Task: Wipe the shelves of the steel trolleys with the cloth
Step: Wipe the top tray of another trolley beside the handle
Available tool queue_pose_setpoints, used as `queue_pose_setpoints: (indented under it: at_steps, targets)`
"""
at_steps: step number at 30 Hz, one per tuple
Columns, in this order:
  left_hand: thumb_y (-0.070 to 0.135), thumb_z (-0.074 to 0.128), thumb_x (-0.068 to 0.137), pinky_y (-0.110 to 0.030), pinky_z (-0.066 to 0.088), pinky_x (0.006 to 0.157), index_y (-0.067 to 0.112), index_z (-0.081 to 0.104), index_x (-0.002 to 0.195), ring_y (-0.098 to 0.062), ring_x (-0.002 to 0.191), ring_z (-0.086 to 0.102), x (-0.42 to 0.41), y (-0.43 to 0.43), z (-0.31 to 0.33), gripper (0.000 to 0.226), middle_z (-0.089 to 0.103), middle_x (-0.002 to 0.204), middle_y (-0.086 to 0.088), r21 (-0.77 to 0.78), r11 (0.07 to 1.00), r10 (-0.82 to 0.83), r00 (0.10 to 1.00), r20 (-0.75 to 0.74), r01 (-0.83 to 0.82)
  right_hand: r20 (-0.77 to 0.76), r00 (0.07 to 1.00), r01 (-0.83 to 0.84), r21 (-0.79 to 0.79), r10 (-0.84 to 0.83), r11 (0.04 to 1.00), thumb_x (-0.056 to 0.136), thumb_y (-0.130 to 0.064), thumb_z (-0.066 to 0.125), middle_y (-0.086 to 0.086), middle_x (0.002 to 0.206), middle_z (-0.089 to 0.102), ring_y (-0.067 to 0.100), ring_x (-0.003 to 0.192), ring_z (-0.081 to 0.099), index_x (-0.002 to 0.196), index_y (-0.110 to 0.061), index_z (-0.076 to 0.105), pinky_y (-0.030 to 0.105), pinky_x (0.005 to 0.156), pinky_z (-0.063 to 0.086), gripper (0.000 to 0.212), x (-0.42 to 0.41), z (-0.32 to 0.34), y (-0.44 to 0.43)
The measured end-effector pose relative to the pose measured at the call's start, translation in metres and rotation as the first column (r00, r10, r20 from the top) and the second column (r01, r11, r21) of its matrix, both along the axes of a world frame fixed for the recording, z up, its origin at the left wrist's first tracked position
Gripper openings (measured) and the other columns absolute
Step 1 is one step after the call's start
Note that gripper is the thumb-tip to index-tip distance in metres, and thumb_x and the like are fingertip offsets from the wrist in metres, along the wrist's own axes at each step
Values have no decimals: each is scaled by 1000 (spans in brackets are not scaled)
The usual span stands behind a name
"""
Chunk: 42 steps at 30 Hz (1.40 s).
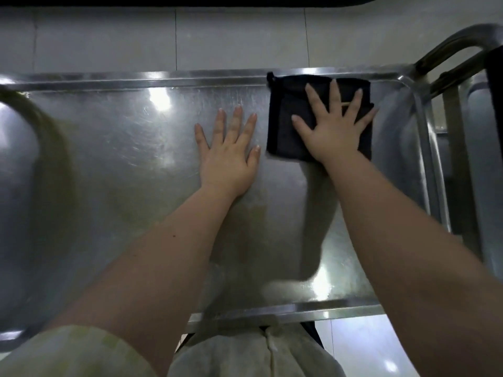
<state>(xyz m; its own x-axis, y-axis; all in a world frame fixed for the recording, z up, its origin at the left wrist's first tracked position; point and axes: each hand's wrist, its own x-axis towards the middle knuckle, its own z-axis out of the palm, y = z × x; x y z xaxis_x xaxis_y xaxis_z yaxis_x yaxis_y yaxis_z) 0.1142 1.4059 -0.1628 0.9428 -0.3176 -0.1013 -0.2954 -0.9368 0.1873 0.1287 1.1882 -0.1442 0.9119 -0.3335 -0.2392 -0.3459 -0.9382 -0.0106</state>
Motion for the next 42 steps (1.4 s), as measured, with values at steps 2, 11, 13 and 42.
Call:
queue_pose_setpoints:
  at_steps: [2, 11, 13, 42]
  targets:
    - [51, 14, 99, -62, -10, 114, 37, 4, 156, -24, 151, -4, 1, 0, 1, 60, 2, 165, 5, 13, 1000, 8, 1000, -3, -8, 2, 1000, -28, 0, 28, 1000, 80, -82, 10, -3, 164, -5, 45, 146, -9, 149, -53, 3, 73, 107, -11, 75, 20, -3, -5]
    - [53, 14, 98, -63, -9, 114, 37, 4, 156, -24, 151, -4, 0, -3, 4, 61, 1, 165, 5, 36, 999, 9, 1000, -14, -8, 98, 987, -133, 26, 130, 991, 90, -73, 23, 1, 164, 12, 47, 146, 4, 153, -45, 16, 71, 111, 3, 69, -187, -2, 16]
    - [53, 10, 98, -64, -9, 114, 35, 2, 156, -25, 150, -6, -2, -5, 6, 62, -2, 165, 4, 63, 998, -6, 1000, -29, 7, 57, 986, -158, 21, 156, 987, 90, -72, 25, 2, 164, 12, 47, 146, 5, 152, -44, 19, 72, 110, 4, 69, -226, -1, 20]
    - [61, 15, 96, -63, -7, 115, 44, -1, 153, -24, 150, -6, -19, -52, 2, 62, -2, 165, 5, 65, 998, 0, 1000, -24, 2, 55, 993, -103, 35, 101, 994, 87, -78, 18, -4, 164, 8, 42, 147, 1, 151, -49, 11, 64, 114, -6, 70, -130, 5, -122]
